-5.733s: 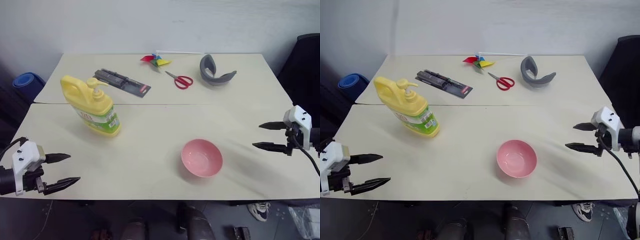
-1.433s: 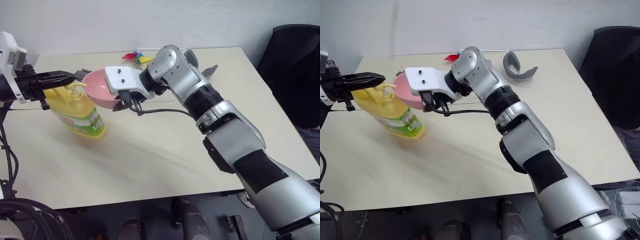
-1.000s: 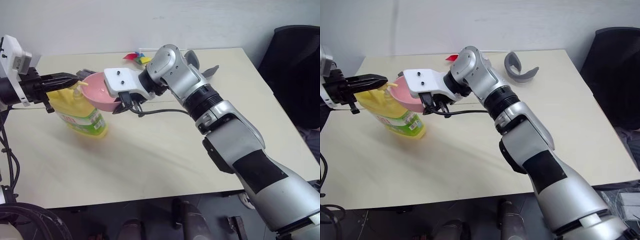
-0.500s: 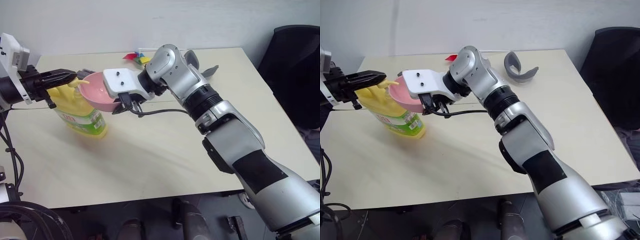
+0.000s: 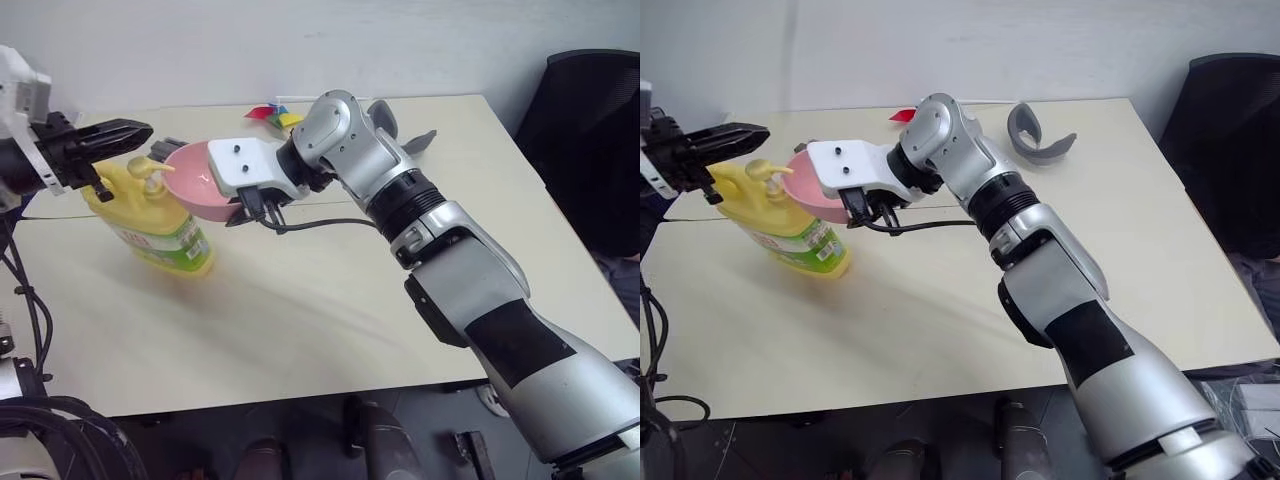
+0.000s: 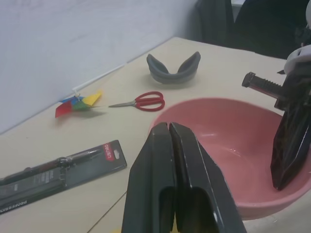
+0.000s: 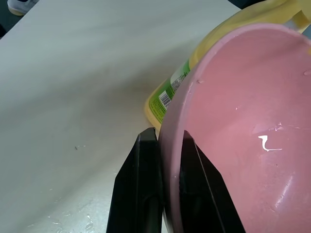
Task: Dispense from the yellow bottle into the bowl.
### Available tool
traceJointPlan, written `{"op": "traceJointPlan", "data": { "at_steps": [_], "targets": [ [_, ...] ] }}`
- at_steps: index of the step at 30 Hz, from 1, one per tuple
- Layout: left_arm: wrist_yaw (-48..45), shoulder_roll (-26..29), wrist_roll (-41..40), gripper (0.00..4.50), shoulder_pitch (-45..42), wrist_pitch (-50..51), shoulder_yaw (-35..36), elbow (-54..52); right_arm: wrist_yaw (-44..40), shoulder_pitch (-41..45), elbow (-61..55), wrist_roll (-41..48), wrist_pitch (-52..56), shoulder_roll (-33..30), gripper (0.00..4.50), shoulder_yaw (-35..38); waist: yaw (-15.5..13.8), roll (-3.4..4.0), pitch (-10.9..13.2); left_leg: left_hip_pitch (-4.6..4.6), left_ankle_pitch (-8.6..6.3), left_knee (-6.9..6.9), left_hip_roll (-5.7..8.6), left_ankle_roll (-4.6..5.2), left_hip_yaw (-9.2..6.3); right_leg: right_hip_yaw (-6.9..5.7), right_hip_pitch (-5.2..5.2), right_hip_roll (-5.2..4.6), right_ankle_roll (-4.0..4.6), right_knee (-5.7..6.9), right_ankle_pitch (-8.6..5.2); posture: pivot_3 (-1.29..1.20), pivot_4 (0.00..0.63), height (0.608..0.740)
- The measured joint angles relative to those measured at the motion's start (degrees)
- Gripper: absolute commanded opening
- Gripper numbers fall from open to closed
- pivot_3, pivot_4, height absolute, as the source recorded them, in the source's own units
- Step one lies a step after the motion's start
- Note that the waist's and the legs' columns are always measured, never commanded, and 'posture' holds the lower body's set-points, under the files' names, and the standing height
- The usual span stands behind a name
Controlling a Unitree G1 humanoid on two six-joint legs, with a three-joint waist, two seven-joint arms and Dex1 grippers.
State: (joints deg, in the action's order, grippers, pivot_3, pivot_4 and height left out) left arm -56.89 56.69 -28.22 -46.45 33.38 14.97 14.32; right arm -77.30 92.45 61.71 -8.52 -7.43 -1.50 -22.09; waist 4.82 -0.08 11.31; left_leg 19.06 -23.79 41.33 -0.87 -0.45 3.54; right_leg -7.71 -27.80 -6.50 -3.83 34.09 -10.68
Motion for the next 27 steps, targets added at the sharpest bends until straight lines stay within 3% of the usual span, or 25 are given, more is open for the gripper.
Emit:
{"op": "traceJointPlan", "data": {
  "at_steps": [8,27],
  "targets": [
    [3.97,-3.73,2.75,0.04,-0.24,-4.11,-1.39,1.58,0.29,1.10,0.95,-0.04,-0.11,0.00,0.00,0.16,0.10,0.00,0.00,-0.08,0.00,-0.01,0.00,0.00,0.04,0.06,0.00,-0.01,0.00,0.05,0.00,0.00,0.150,0.740],
    [6.36,-3.43,2.66,0.04,5.72,-2.16,1.52,-2.95,-1.03,1.08,1.44,-1.21,-1.14,0.00,0.00,0.12,-0.10,0.00,-0.01,-0.71,-0.01,-0.20,0.00,-0.02,0.20,0.31,0.37,-0.03,0.01,0.11,-0.01,0.00,0.150,0.740]
  ]
}}
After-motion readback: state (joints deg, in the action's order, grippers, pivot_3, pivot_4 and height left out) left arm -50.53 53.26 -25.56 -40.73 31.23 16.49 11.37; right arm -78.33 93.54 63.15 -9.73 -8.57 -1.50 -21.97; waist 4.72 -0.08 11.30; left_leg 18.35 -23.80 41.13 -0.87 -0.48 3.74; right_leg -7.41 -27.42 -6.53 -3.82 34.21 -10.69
